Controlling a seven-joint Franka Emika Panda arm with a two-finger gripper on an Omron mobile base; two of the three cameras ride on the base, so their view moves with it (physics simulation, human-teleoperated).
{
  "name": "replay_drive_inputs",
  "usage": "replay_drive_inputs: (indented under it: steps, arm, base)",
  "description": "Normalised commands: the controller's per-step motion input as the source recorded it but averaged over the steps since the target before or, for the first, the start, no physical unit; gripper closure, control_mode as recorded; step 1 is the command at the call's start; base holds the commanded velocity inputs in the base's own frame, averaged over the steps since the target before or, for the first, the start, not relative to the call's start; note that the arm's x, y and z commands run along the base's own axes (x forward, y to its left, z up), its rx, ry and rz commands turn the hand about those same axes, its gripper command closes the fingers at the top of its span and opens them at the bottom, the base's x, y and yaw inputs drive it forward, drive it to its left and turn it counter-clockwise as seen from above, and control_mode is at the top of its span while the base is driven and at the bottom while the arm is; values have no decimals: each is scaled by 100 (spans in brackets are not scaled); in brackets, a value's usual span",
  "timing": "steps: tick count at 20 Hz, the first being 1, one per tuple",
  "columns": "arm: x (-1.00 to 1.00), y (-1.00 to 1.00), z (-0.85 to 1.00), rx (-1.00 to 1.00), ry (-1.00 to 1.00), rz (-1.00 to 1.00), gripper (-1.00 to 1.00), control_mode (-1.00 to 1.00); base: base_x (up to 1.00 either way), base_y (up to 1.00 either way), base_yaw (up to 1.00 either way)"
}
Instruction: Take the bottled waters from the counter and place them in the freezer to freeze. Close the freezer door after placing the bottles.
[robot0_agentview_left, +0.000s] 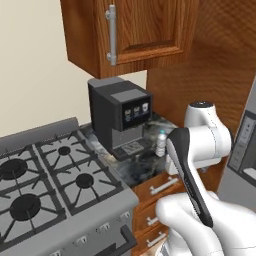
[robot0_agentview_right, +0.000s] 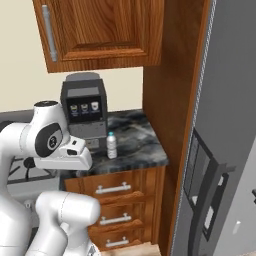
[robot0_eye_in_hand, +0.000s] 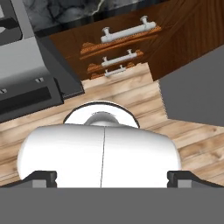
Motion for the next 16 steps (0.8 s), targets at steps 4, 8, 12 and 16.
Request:
replay_drive_inputs:
  steps: [4,8,12,16]
  arm:
    - [0,0,0,0,0,0,-100,100]
    - [0,0,0,0,0,0,-100,100]
    - [0,0,0,1,2,1,-100,-100]
    - [28,-16,-5,3,0,8,-100,-100]
  base:
    - [9,6,13]
    - [0,3,2]
    - [0,0,0]
    - [0,0,0]
